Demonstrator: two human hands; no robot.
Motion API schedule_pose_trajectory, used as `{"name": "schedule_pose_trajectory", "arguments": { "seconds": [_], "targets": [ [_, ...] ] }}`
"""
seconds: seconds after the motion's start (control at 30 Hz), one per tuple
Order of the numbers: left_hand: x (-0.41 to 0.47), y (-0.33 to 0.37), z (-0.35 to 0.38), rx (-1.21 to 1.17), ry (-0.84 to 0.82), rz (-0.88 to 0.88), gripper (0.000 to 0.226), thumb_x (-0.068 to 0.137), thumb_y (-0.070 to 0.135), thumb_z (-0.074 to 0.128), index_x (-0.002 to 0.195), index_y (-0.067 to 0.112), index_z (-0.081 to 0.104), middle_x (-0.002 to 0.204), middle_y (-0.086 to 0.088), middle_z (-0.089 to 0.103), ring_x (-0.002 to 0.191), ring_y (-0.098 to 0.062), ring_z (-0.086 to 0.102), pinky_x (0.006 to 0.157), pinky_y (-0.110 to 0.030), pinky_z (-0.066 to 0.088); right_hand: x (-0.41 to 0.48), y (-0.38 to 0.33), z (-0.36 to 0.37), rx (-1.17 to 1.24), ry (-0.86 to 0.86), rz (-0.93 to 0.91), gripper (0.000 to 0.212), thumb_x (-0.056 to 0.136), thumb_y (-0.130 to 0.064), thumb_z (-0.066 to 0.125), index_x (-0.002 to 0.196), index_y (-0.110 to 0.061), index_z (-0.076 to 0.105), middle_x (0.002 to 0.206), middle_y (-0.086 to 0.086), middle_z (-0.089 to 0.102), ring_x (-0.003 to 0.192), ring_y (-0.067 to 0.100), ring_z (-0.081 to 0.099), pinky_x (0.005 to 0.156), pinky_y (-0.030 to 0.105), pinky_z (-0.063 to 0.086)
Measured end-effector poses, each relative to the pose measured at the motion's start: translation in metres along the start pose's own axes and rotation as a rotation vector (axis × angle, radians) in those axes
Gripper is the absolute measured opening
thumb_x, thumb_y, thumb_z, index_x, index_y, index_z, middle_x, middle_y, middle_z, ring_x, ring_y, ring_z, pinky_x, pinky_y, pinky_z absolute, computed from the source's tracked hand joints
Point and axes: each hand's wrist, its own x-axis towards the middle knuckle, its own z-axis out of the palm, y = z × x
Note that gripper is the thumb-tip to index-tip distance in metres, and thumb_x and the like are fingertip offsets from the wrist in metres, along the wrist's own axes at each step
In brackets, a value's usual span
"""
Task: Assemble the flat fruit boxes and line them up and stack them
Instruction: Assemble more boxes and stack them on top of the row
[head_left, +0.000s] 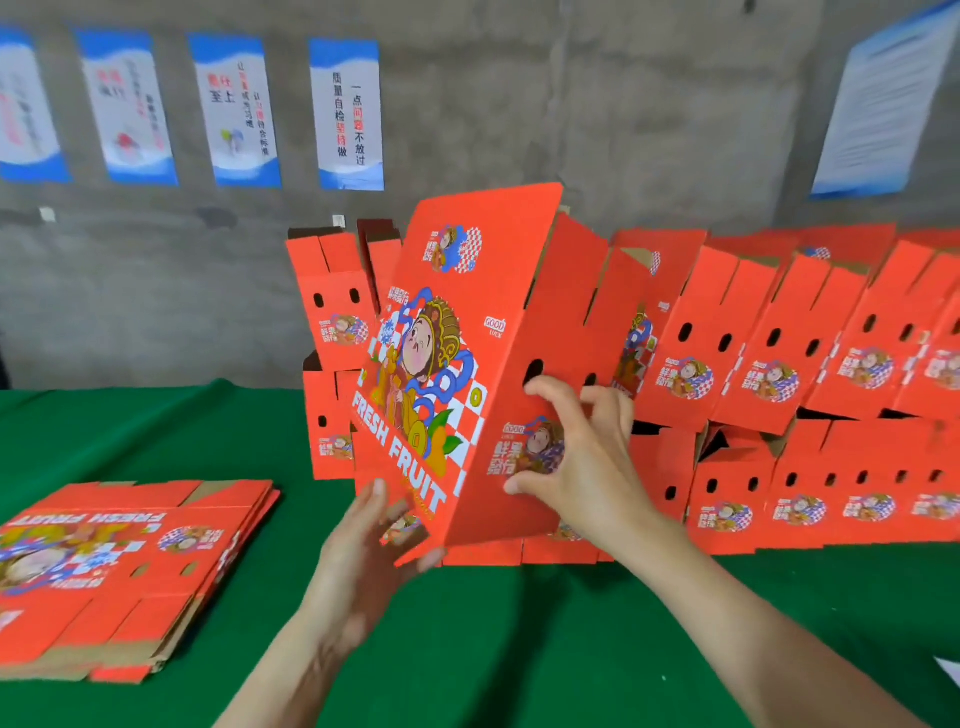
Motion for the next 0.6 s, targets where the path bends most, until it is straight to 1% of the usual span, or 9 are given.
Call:
{"name": "schedule_pose_trajectory", "arguments": {
  "seconds": [0.07, 0.13, 0.27, 0.33, 0.4, 0.47, 0.5, 0.57, 0.6],
  "targets": [
    [0.006, 0.002, 0.022, 0.047, -0.104, 0.063, 0.052, 0.081, 0.028, 0.062, 0.130, 0.023, 0.048, 0.108, -0.003, 0.069, 0.077, -0.021, 0.068, 0.066, -0.041, 0.058, 0.010, 0.003, 0.008, -0.033, 0.020, -0.006, 0.088, 0.059, -0.028, 0.088, 0.130, -0.042, 0.038, 0.114, 0.000, 0.025, 0.124, 0.010, 0.009, 0.092, 0.025, 0.023],
    [0.018, 0.008, 0.042, 0.151, -0.145, 0.127, 0.046, 0.091, 0.014, 0.056, 0.134, 0.027, 0.047, 0.116, -0.001, 0.068, 0.085, -0.021, 0.069, 0.066, -0.036, 0.058, 0.023, 0.007, 0.014, -0.070, 0.045, -0.012, 0.086, 0.063, -0.023, 0.086, 0.132, -0.039, 0.039, 0.125, 0.011, 0.028, 0.126, 0.011, 0.006, 0.091, 0.023, 0.020],
    [0.047, 0.012, 0.068, 0.242, -0.130, 0.207, 0.034, 0.098, 0.019, 0.049, 0.130, 0.030, 0.053, 0.124, -0.002, 0.065, 0.111, -0.024, 0.063, 0.084, -0.040, 0.056, 0.052, 0.026, 0.013, -0.097, 0.151, -0.030, 0.084, 0.064, -0.014, 0.084, 0.126, -0.045, 0.036, 0.132, 0.021, 0.027, 0.127, 0.011, 0.006, 0.085, 0.000, 0.015],
    [0.064, 0.013, 0.080, 0.315, -0.137, 0.252, 0.031, 0.099, 0.022, 0.048, 0.128, 0.032, 0.055, 0.123, 0.005, 0.065, 0.110, -0.017, 0.063, 0.075, -0.031, 0.057, 0.067, 0.041, 0.009, -0.082, 0.173, -0.016, 0.085, 0.064, -0.015, 0.085, 0.123, -0.047, 0.034, 0.128, 0.019, 0.027, 0.122, 0.008, 0.009, 0.078, -0.007, 0.018],
    [0.081, 0.013, 0.093, 0.433, -0.143, 0.282, 0.030, 0.101, 0.020, 0.045, 0.122, 0.036, 0.058, 0.118, 0.013, 0.064, 0.107, -0.012, 0.061, 0.068, -0.021, 0.054, 0.081, 0.055, 0.007, -0.129, 0.176, 0.020, 0.083, 0.065, -0.015, 0.084, 0.128, -0.044, 0.037, 0.129, 0.019, 0.026, 0.122, 0.008, 0.008, 0.079, 0.003, 0.022],
    [0.099, 0.012, 0.105, 0.573, -0.180, 0.325, 0.039, 0.101, 0.011, 0.040, 0.106, 0.043, 0.062, 0.107, 0.024, 0.065, 0.106, -0.007, 0.059, 0.073, -0.017, 0.051, 0.094, 0.072, 0.009, -0.209, 0.170, 0.083, 0.083, 0.067, -0.013, 0.082, 0.132, -0.039, 0.039, 0.133, 0.022, 0.024, 0.129, 0.015, 0.005, 0.092, 0.020, 0.032],
    [0.108, 0.011, 0.110, 0.638, -0.204, 0.333, 0.044, 0.101, 0.007, 0.038, 0.107, 0.043, 0.062, 0.109, 0.025, 0.065, 0.109, -0.005, 0.057, 0.083, -0.021, 0.049, 0.100, 0.081, 0.011, -0.249, 0.165, 0.119, 0.082, 0.068, -0.012, 0.081, 0.134, -0.038, 0.039, 0.134, 0.024, 0.023, 0.133, 0.023, 0.005, 0.099, 0.030, 0.037],
    [0.126, 0.005, 0.120, 0.736, -0.251, 0.313, 0.043, 0.101, 0.005, 0.036, 0.127, 0.030, 0.058, 0.128, 0.014, 0.059, 0.118, -0.006, 0.052, 0.100, -0.028, 0.042, 0.111, 0.101, 0.016, -0.334, 0.158, 0.183, 0.082, 0.070, -0.012, 0.079, 0.136, -0.037, 0.038, 0.134, 0.026, 0.022, 0.134, 0.036, 0.007, 0.105, 0.044, 0.037],
    [0.136, 0.003, 0.125, 0.772, -0.275, 0.296, 0.043, 0.101, 0.005, 0.035, 0.134, 0.025, 0.053, 0.134, 0.009, 0.055, 0.116, -0.002, 0.051, 0.100, -0.025, 0.042, 0.117, 0.110, 0.019, -0.372, 0.155, 0.211, 0.081, 0.071, -0.012, 0.079, 0.137, -0.037, 0.038, 0.134, 0.026, 0.023, 0.133, 0.038, 0.009, 0.104, 0.046, 0.037]
  ]
}}
